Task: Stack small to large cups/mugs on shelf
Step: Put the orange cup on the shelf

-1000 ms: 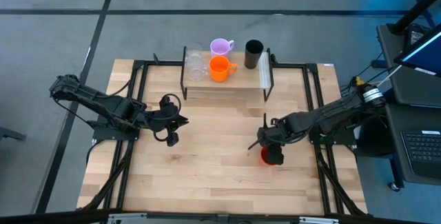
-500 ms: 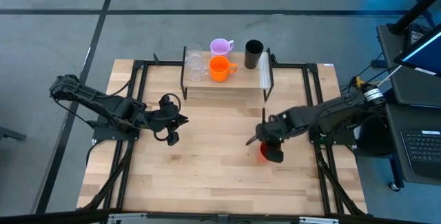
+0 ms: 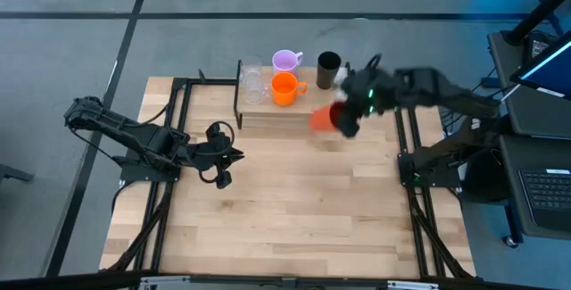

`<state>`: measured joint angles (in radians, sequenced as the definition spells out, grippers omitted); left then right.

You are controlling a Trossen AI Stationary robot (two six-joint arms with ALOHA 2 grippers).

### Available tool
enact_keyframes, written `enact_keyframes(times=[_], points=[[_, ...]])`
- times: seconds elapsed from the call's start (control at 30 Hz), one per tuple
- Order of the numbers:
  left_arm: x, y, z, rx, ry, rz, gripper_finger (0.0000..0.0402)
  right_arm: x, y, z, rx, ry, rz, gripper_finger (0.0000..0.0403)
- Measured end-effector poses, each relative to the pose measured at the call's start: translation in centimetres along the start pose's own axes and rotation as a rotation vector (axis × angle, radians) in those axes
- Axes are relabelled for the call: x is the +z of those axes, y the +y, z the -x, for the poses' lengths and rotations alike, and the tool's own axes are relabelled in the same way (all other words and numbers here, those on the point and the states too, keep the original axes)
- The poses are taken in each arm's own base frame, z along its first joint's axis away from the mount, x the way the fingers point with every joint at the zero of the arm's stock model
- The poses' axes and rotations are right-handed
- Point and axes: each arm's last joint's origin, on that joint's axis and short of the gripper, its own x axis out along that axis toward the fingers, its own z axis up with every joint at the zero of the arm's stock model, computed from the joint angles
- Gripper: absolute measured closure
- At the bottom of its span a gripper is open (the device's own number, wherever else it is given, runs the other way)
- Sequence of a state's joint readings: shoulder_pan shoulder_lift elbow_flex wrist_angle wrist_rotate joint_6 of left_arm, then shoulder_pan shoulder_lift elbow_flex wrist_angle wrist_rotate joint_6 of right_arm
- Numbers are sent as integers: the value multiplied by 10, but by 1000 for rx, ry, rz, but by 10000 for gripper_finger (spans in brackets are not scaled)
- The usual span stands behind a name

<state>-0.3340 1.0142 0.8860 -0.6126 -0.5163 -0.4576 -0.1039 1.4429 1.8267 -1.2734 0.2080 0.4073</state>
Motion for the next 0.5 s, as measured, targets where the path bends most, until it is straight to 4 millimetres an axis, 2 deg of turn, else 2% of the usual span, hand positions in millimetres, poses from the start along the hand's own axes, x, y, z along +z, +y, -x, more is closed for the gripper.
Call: enact_keyframes(times=[0.07,0.17,0.5], points=[[0,0,0,0,0,0,360,9,-16,4,3,-9,-35,396],[0,0,0,0,0,1,360,19,-35,-3,7,8,-75,396],[0,0,0,0,0,2,360,33,-70,-76,-74,254,-69,394]])
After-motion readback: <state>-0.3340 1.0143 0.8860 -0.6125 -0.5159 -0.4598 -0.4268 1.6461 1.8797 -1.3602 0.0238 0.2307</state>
